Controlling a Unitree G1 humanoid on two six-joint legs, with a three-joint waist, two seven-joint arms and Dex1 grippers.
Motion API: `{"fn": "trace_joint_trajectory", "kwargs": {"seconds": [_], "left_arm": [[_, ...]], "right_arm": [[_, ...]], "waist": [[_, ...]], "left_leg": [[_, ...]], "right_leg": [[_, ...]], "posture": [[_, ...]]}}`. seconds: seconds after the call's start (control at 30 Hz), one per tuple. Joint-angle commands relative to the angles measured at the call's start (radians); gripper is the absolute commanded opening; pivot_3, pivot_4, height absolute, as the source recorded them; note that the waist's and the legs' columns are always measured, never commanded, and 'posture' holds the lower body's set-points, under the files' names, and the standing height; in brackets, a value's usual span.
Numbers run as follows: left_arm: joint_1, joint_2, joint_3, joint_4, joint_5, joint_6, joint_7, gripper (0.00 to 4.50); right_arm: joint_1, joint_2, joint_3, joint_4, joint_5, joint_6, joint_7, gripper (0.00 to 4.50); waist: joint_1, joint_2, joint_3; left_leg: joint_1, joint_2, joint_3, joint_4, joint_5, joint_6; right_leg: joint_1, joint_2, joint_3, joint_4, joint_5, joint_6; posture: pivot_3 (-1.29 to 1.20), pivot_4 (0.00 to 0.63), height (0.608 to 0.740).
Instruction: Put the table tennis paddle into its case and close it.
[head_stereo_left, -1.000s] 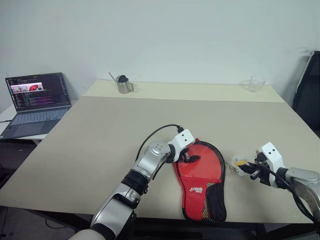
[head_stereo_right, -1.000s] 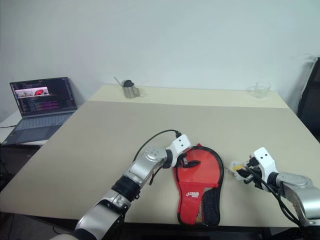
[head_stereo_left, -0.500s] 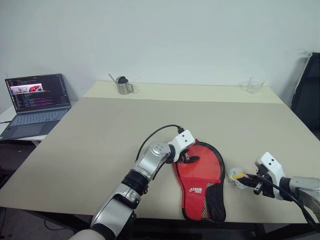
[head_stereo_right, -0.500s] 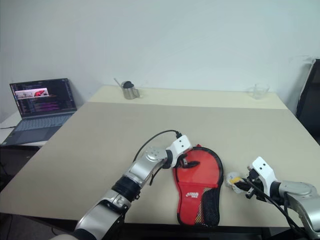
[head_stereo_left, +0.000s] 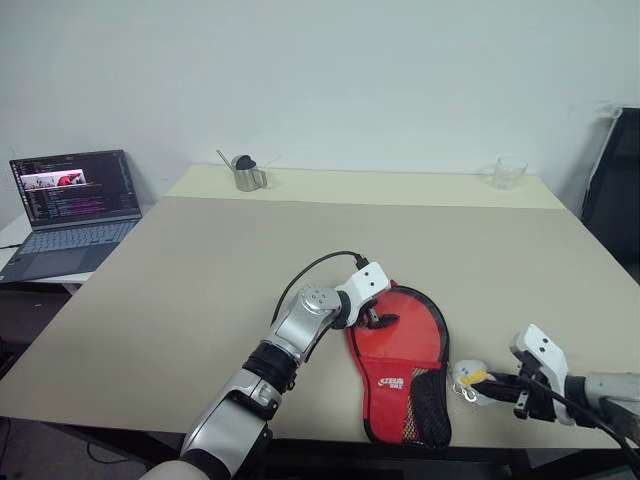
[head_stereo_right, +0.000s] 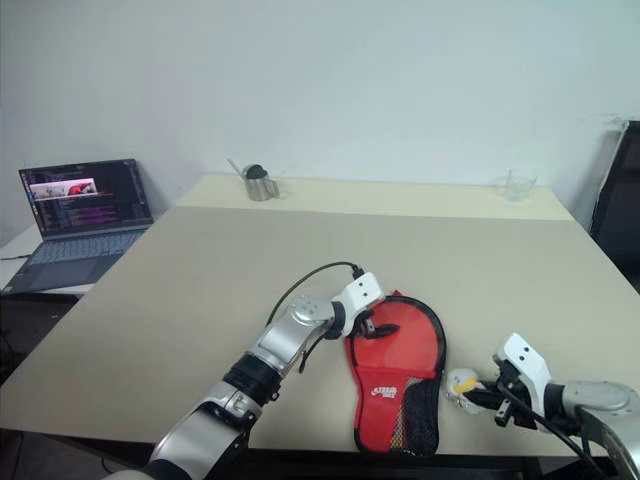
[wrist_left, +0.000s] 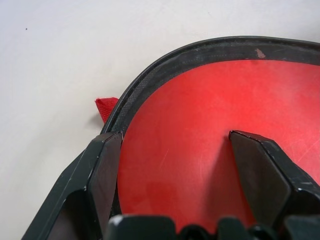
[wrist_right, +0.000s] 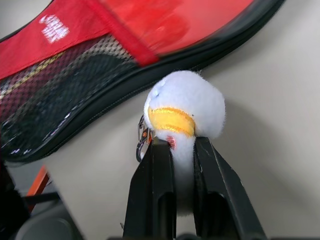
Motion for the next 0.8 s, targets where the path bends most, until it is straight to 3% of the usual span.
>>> {"fn": "trace_joint_trajectory", "kwargs": {"seconds": [0.03,0.8], "left_arm": [[0.066,0.024,-0.085,0.083,0.075,0.072,-0.015,3.73],[0.073,0.036,-0.104,0.075,0.082,0.069,-0.024,3.73]], "right_arm": [[0.025,-0.022,-0.017,-0.031,0.031,-0.011,0.043,0.04],[0.227,-0.093,0.027,-0.035,0.055,-0.160,0.237,0.04]], "waist": [[0.000,0.000,0.000],[0.003,-0.002,-0.001]], "left_leg": [[0.000,0.000,0.000,0.000,0.000,0.000],[0.007,0.001,-0.001,0.000,-0.004,0.000]], "right_leg": [[0.000,0.000,0.000,-0.001,0.000,0.000],[0.009,-0.001,-0.001,-0.004,-0.004,-0.004]], "posture": [[0.00,0.150,0.740],[0.00,0.150,0.740]]}}
